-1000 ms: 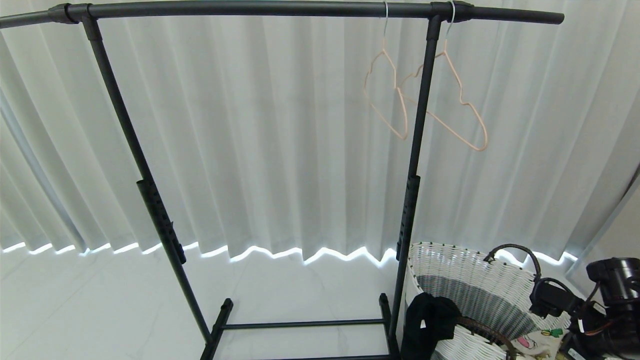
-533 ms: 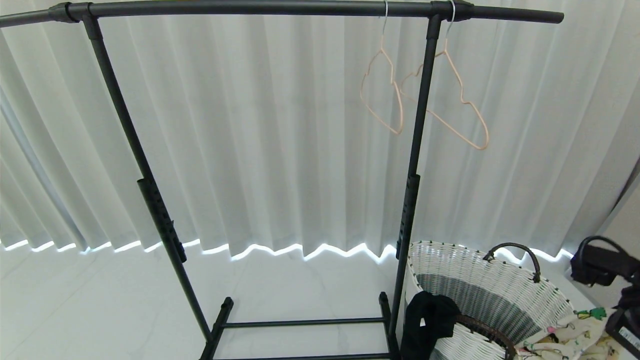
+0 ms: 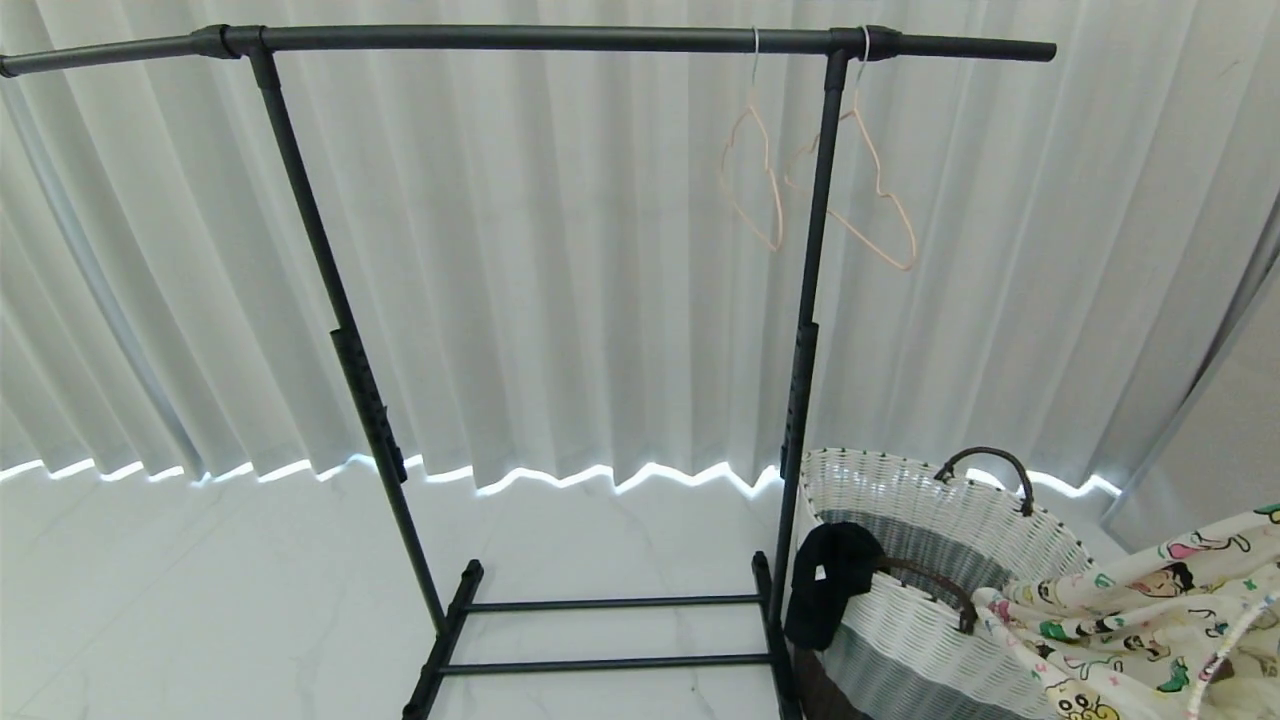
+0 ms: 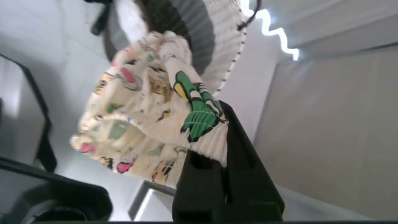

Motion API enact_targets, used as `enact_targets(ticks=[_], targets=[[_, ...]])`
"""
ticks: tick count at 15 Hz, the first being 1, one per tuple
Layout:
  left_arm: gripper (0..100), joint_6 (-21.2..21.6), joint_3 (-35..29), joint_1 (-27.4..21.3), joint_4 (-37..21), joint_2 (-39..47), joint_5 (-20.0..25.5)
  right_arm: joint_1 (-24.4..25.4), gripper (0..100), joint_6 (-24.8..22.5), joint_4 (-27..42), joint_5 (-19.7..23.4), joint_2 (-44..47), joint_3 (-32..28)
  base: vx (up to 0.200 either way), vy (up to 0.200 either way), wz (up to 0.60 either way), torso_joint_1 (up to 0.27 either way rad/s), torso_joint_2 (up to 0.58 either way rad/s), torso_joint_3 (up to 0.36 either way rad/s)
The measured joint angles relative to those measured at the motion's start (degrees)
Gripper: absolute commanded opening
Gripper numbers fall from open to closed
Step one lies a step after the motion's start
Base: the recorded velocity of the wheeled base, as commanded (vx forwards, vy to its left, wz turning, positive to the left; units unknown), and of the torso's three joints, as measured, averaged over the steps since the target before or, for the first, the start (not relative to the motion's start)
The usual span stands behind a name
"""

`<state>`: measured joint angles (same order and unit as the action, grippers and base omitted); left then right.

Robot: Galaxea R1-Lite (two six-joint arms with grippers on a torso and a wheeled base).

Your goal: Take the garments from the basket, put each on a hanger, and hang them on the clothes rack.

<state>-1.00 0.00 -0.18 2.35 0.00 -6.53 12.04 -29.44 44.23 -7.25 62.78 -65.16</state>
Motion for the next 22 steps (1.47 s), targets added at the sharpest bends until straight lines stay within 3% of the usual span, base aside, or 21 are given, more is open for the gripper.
enact_targets(ticks=[4,8,11,13,16,19,22], targets=[[100,-0.5,0.0,0.0,0.0,0.0,0.0,8.9,0,7.5,-2.6,0.0,0.3,-0.4,0.0,0.0,0.0,0.0,0.0,0.0],[100,-0.5,0.0,0.0,-0.3,0.0,0.2,17.9,0,13.5,-10.4,0.0,4.0,-0.5,0.0,0.0,0.0,0.0,0.0,0.0],[100,0.0,0.0,0.0,-0.2,0.1,4.9,21.8,0,16.3,-12.0,0.0,7.0,-0.5,0.0,0.0,0.0,0.0,0.0,0.0],[100,-2.2,-3.3,-0.9,0.5,2.1,6.8,24.1,0,17.7,-14.0,0.1,8.5,-0.5,0.0,0.0,0.0,0.0,0.0,0.0],[100,-7.0,-16.0,-3.4,3.1,15.0,8.2,27.3,0,20.3,-16.2,0.0,10.3,-0.4,0.0,0.0,0.0,0.0,0.0,0.0],[100,-9.6,-27.5,-8.1,4.8,35.7,10.2,31.5,0,25.5,-25.8,-0.3,13.8,0.6,0.0,0.0,0.0,0.0,0.0,0.0],[100,-11.6,-34.6,-20.0,5.9,53.2,11.7,35.2,0,27.9,-31.8,-0.7,18.7,0.5,0.0,0.0,0.0,0.0,0.0,0.0]])
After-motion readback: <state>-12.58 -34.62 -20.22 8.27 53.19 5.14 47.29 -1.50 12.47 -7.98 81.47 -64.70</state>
